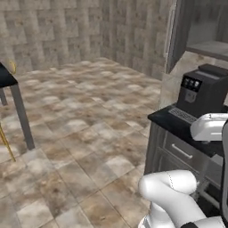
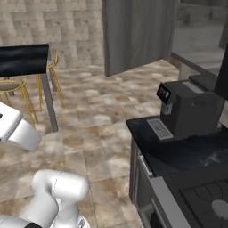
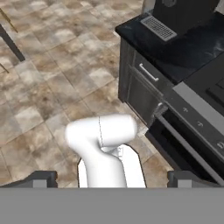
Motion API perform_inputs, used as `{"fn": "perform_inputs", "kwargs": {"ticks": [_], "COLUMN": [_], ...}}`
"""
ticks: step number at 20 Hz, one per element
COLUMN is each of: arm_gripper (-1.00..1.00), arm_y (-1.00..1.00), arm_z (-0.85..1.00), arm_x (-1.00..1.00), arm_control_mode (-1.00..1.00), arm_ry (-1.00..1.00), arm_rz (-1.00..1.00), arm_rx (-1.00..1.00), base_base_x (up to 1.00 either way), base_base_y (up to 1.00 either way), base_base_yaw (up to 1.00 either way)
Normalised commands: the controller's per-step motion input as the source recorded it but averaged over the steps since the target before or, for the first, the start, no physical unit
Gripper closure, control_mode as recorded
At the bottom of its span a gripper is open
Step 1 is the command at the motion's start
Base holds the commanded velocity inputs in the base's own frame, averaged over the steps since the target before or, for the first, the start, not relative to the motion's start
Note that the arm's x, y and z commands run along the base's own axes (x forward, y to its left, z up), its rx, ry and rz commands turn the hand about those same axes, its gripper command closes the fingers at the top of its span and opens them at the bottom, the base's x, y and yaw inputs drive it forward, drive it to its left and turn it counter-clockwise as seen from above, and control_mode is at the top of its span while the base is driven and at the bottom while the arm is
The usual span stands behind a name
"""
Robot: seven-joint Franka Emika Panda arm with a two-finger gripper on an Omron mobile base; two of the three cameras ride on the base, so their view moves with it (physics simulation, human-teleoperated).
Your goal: Close all open cabinet doors.
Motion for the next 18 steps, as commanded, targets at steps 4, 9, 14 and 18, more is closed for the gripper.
{"fn": "perform_inputs", "kwargs": {"ticks": [4,9,14,18], "arm_gripper": [-1.0,-1.0,-1.0,-1.0], "arm_y": [0.0,0.0,0.0,0.0], "arm_z": [0.0,0.0,0.0,0.0], "arm_x": [0.0,0.0,0.0,0.0], "arm_control_mode": [1.0,1.0,1.0,1.0], "arm_ry": [0.0,0.0,0.0,0.0], "arm_rz": [0.0,0.0,0.0,0.0], "arm_rx": [0.0,0.0,0.0,0.0], "base_base_x": [0.79,0.7,0.54,0.4], "base_base_y": [0.77,0.69,0.3,0.16], "base_base_yaw": [-0.03,-0.12,-0.38,-0.52]}}
